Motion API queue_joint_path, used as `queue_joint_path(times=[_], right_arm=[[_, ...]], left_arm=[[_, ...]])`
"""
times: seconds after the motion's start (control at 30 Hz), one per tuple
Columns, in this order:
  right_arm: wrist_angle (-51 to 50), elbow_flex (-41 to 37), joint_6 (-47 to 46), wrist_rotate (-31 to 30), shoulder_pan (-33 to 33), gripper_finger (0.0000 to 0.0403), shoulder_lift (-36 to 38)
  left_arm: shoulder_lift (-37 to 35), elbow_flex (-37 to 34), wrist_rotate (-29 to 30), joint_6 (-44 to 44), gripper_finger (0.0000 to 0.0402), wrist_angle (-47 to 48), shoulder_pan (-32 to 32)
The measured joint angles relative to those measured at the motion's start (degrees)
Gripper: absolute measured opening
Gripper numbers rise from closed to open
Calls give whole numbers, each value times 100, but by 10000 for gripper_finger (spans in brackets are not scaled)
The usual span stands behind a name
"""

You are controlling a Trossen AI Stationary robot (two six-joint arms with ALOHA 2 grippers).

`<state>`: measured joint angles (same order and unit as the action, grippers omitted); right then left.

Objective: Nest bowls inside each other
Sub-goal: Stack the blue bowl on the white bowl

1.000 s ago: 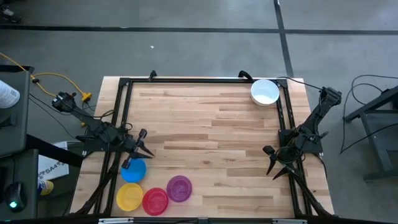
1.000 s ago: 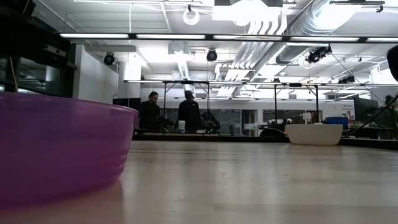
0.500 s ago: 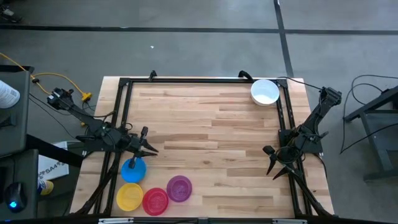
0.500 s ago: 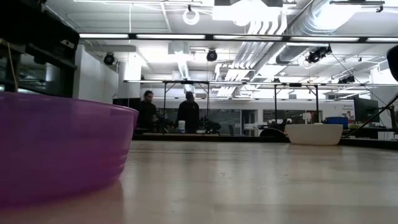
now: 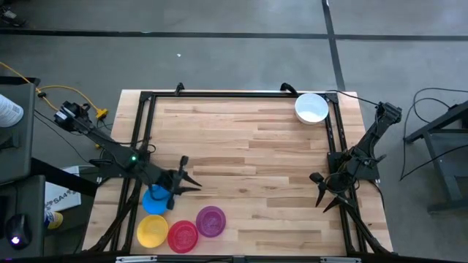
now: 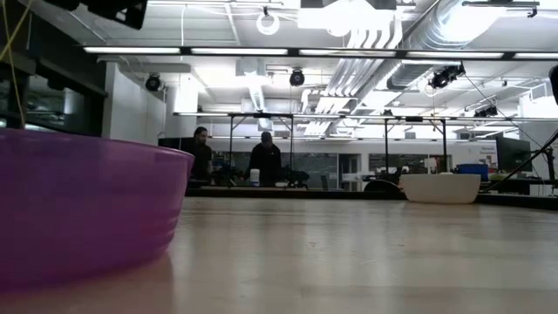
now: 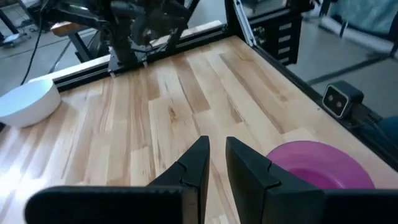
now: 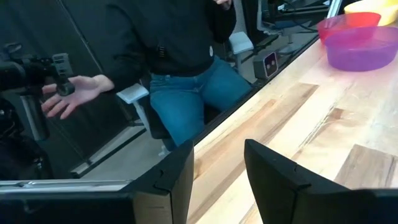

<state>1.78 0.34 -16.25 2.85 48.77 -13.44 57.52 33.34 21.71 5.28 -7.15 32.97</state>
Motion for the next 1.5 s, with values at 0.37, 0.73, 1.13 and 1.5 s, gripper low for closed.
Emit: queue_joint_path(times=[0.37, 0.73, 1.13, 1.5], right_arm=[[-29, -2, -8, -437, -2, 136, 1], [34, 0, 296, -463, -2, 136, 1], [288, 0, 694, -703, -1, 136, -3], [3057, -2, 892, -1336, -2, 136, 1]], left_arm=[[312, 511, 99, 189, 54, 59, -330], [296, 529, -103, -149, 54, 244, -1237], [297, 527, -465, -254, 54, 262, -1534], [297, 524, -461, -870, 54, 262, -1534]])
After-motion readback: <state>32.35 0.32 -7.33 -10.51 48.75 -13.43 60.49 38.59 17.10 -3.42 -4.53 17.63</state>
